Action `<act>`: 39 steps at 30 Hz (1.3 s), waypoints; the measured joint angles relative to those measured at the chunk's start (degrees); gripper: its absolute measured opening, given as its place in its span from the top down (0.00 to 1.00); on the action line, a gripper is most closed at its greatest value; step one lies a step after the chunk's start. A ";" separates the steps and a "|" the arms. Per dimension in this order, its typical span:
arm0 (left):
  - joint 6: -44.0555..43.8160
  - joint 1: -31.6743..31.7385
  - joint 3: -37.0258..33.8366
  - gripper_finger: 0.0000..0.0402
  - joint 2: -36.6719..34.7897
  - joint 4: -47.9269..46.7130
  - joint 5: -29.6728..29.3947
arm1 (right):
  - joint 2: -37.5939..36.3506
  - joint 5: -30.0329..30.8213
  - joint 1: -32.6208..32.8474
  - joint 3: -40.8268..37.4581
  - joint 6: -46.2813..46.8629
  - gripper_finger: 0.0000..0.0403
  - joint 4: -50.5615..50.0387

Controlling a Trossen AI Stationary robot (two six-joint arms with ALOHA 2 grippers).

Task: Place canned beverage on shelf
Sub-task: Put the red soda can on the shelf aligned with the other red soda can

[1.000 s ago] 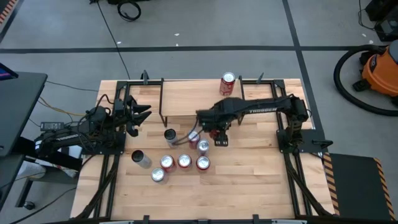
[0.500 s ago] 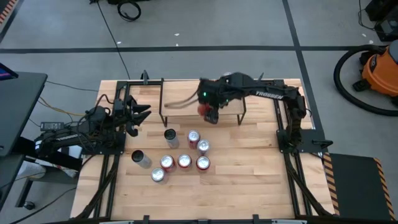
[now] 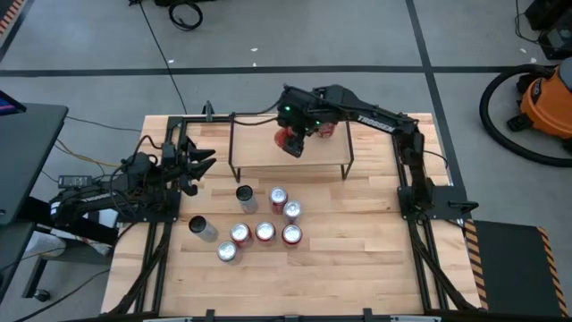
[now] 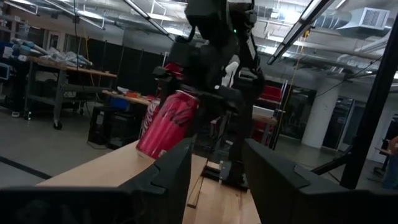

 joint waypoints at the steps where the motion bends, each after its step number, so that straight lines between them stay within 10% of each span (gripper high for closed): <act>1: 0.13 0.00 0.00 0.61 0.00 0.14 0.01 | 0.96 0.57 -0.23 1.54 -0.28 0.21 -1.60; 39: 0.79 0.00 0.00 0.61 0.00 -0.02 0.02 | 0.78 2.08 -5.31 -3.48 -2.13 0.13 -5.42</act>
